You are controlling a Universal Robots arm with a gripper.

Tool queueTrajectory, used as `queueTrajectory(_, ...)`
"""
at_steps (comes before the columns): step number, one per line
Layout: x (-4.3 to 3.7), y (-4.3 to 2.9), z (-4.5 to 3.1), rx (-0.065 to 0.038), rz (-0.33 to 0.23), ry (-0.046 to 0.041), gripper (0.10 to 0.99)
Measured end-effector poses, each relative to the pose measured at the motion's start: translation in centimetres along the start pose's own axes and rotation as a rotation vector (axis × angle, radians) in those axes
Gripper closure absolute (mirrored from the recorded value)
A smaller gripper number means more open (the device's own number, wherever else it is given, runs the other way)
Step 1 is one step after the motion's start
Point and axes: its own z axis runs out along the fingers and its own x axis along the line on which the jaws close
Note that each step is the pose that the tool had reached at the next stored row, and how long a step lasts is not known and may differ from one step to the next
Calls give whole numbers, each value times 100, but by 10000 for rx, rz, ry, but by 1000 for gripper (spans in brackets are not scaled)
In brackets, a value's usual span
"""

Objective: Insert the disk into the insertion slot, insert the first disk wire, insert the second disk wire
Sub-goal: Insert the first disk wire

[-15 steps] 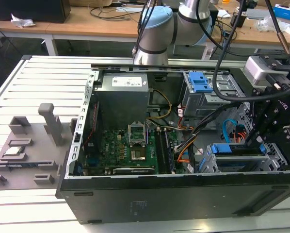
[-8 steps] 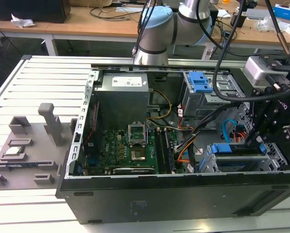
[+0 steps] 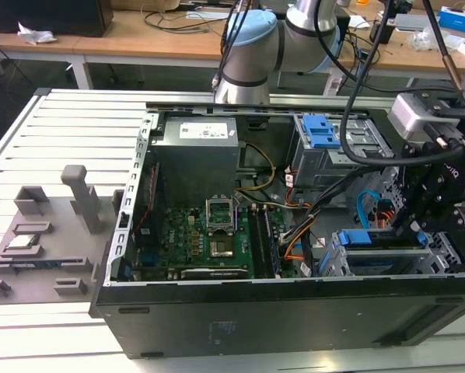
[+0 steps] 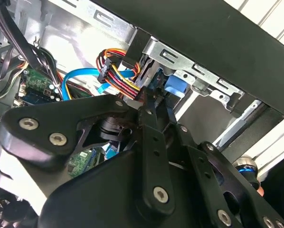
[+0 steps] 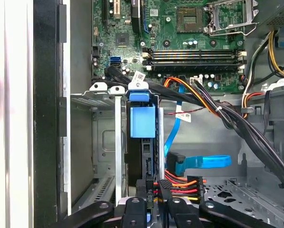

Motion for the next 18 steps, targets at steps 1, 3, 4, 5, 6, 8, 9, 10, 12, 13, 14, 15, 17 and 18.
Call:
queueTrajectory(1, 0, 1, -11, 0, 1, 0, 843)
queueTrajectory(3, 2, 5, -111, 0, 1, -1, 843)
queueTrajectory(4, 2, 7, -157, 0, 1, 0, 843)
queueTrajectory(5, -3, 10, -235, 0, 1, 1, 843)
queueTrajectory(6, -17, 13, -299, 0, 1, 1, 843)
queueTrajectory(8, -30, 16, -379, 0, 0, -1, 925)
queueTrajectory(9, -32, 17, -401, 0, 1, 1, 925)
queueTrajectory(10, -35, 18, -432, 0, 1, 0, 980)
queueTrajectory(12, -34, 20, -480, 0, 0, -4, 980)
queueTrajectory(13, -34, 20, -482, -1, 0, -8, 980)
queueTrajectory(14, -34, 21, -482, -1, 0, -16, 980)
queueTrajectory(15, -34, 21, -483, -1, 0, -17, 980)
queueTrajectory(17, -34, 20, -484, 0, 0, -15, 980)
queueTrajectory(18, -34, 21, -484, -1, 0, -15, 980)
